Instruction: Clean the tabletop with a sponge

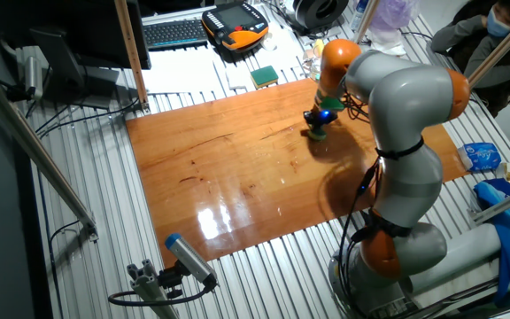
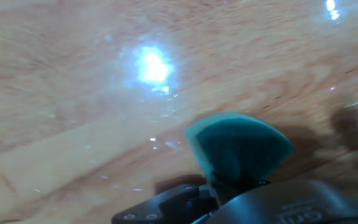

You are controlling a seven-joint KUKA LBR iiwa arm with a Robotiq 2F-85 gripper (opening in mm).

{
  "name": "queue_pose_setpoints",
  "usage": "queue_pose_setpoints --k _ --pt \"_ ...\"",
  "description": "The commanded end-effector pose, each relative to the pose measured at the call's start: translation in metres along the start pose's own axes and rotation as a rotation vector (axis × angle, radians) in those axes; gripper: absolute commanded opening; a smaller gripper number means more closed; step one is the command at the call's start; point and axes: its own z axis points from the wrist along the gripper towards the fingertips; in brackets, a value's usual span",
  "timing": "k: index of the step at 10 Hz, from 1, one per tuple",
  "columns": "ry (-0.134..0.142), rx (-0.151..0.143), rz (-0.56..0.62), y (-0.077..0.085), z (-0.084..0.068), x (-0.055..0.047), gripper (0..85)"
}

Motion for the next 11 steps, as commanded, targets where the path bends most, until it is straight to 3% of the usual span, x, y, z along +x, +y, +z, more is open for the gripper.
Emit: queue_pose_setpoints --k 1,3,4,5,8,10,11 --pt "-0.001 0.003 0.011 0.007 0.000 0.004 17.0" --pt "-0.002 -0.007 0.033 0.014 0.002 0.014 17.0" --pt "-0.006 -0.010 0.041 0.017 0.004 0.024 17.0" --pt "-0.007 -0.003 0.041 0.018 0.004 0.032 17.0" --pt "0.030 0.030 0.013 0.016 -0.006 0.053 17.0" --pt "0.028 0.036 0.008 0.013 -0.009 0.065 17.0" --pt "0.021 0.058 -0.005 0.011 -0.008 0.070 17.0"
